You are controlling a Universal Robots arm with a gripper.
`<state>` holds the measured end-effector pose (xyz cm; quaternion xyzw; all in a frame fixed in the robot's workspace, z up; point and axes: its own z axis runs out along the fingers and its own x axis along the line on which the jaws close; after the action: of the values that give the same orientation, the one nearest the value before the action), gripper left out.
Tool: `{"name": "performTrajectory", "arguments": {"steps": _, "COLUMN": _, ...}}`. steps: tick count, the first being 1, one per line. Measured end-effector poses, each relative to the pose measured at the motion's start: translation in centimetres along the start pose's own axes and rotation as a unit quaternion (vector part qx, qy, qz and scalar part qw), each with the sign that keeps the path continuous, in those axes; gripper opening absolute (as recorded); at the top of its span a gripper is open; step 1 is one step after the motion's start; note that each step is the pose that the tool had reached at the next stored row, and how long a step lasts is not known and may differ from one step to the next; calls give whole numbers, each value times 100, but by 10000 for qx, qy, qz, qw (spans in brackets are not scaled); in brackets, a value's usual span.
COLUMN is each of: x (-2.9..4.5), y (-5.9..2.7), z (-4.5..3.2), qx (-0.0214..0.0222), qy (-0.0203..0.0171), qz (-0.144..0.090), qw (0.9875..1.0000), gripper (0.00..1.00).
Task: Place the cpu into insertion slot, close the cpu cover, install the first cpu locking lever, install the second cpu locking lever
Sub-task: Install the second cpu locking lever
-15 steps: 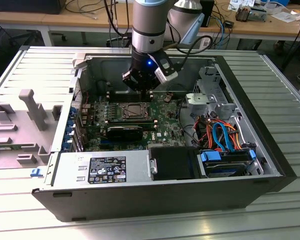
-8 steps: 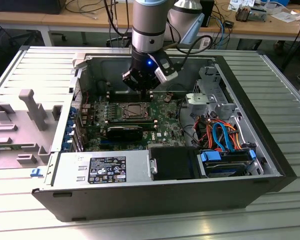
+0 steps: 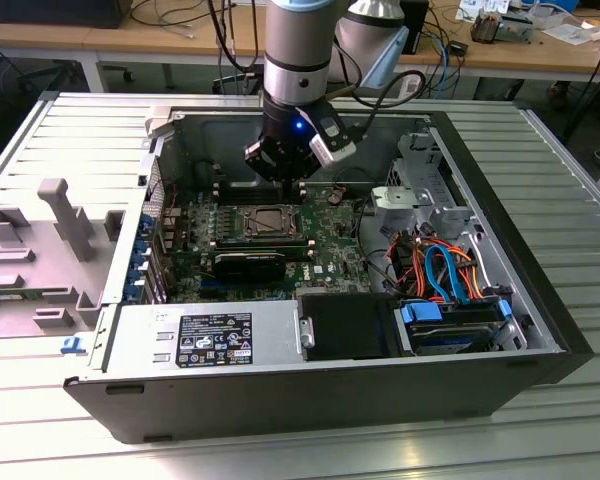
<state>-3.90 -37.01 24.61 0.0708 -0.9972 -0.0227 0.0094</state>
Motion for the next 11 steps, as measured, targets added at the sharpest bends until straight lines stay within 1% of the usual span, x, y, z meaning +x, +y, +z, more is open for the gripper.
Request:
{"name": "performTrajectory", "arguments": {"steps": 3, "x": 3, "y": -19, "z": 6, "qx": -4, "qy": -6, "qz": 103, "qw": 9999, "gripper": 11}}
{"name": "performTrajectory", "arguments": {"steps": 7, "x": 4, "y": -35, "z": 17, "qx": -22, "qy": -12, "qz": 193, "qw": 9998, "gripper": 11}}
{"name": "performTrajectory", "arguments": {"steps": 8, "x": -4, "y": -60, "z": 20, "qx": -28, "qy": -13, "qz": 209, "qw": 9998, "gripper": 11}}
{"name": "performTrajectory", "arguments": {"steps": 11, "x": -62, "y": -135, "z": 22, "qx": -30, "qy": -3, "qz": 209, "qw": 9998, "gripper": 11}}
